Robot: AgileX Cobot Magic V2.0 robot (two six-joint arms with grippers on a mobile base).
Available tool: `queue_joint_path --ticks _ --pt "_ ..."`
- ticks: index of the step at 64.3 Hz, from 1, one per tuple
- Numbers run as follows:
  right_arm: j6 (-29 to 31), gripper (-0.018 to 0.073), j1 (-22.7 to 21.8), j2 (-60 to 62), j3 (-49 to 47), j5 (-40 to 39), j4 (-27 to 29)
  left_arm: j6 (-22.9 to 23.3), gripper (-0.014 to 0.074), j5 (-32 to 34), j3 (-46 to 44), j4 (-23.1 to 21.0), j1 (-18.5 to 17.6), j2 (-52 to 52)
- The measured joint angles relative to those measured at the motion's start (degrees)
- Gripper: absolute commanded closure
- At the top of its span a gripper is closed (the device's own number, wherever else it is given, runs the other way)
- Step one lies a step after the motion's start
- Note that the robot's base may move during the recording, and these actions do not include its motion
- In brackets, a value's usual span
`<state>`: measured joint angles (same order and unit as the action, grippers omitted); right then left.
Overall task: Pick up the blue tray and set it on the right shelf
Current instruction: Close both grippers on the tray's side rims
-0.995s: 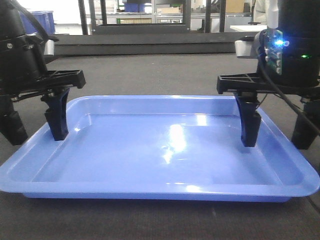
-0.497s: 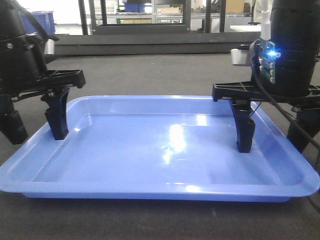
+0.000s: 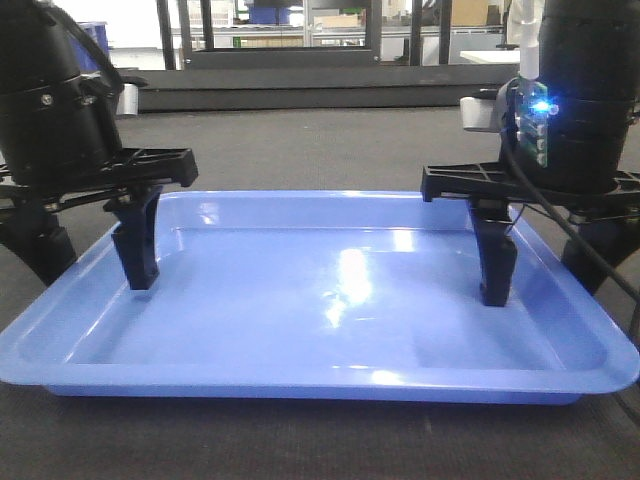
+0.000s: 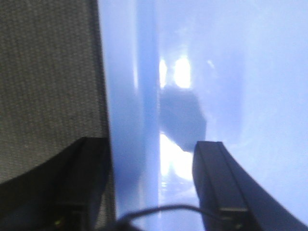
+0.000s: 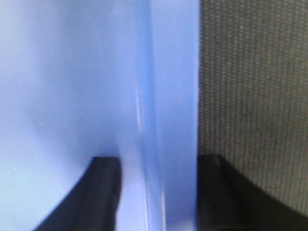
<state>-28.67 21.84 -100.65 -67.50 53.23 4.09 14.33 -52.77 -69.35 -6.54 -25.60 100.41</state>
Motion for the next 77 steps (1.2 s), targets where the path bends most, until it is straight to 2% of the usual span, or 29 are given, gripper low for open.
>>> queue_joint_path --ticks 5,32,68,73,77 --pt "0.0 0.0253 0.0 0.0 0.0 0.2 0.0 0.0 0.0361 0.0 0.0 0.3 0.0 0.0" --pt "0.0 0.0254 0.0 0.0 -0.1 0.5 0.0 0.0 0.0363 0.1 0.0 0.5 0.0 0.1" --pt "0.0 0.0267 0.0 0.0 -0.1 0.5 0.0 2.4 0.0364 0.1 -0.1 0.9 0.2 1.6" --pt "0.0 0.0311 0.0 0.0 -0.1 0.5 0.0 2.4 0.0395 0.1 -0.1 0.7 0.2 1.6" --pt "0.0 0.0348 0.0 0.0 -0.1 0.5 0.0 2.4 0.0457 0.1 -0.1 0.7 0.2 1.6"
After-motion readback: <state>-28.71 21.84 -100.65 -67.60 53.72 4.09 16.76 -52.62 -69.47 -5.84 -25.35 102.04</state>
